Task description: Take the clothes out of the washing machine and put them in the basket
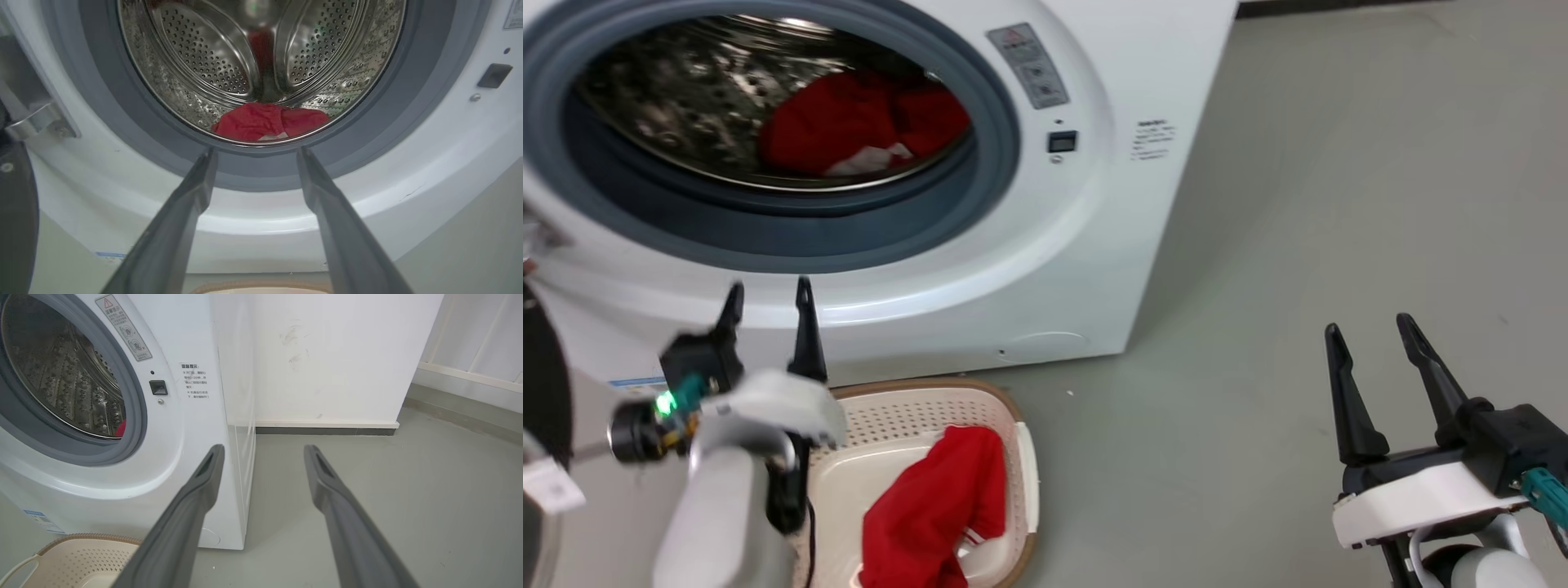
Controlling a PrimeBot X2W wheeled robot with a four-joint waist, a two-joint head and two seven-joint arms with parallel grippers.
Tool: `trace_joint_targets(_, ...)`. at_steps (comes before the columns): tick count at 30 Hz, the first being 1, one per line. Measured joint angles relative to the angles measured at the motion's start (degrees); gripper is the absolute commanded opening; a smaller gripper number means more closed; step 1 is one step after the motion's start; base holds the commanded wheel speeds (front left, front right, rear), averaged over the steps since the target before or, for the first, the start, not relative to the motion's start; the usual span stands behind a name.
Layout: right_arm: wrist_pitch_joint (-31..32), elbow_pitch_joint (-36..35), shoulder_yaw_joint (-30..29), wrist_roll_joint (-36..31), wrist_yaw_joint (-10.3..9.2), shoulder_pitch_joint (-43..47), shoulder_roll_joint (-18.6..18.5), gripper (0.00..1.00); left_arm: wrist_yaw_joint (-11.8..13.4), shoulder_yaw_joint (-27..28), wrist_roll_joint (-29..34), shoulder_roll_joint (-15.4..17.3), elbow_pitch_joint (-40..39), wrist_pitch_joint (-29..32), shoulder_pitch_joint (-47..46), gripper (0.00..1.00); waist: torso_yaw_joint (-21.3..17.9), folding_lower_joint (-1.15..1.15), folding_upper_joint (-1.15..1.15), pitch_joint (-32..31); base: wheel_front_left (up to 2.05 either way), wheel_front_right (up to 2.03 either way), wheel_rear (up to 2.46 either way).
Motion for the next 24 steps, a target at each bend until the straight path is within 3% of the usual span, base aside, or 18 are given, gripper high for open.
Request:
trace_joint_targets(6, -1.5, 0.8, 0.9, 1.6, 0.00, -1.7, 0.0, 1.00, -1.0, -0.1, 0.2, 3.7, 5.6, 3.5, -9.4, 1.00, -4.3, 0.01, 0.00, 3.3, 0.00, 0.00, 0.00)
trace_joint_targets(24, -7.5, 4.0, 5.2, 7.4, 0.00, -7.2, -0.1, 1.00, -2.6, -0.2, 2.8, 20.0, 17.1, 20.3, -35.9, 1.00, -17.0, 0.02, 0.00, 18.7, 0.00, 0.00, 0.00)
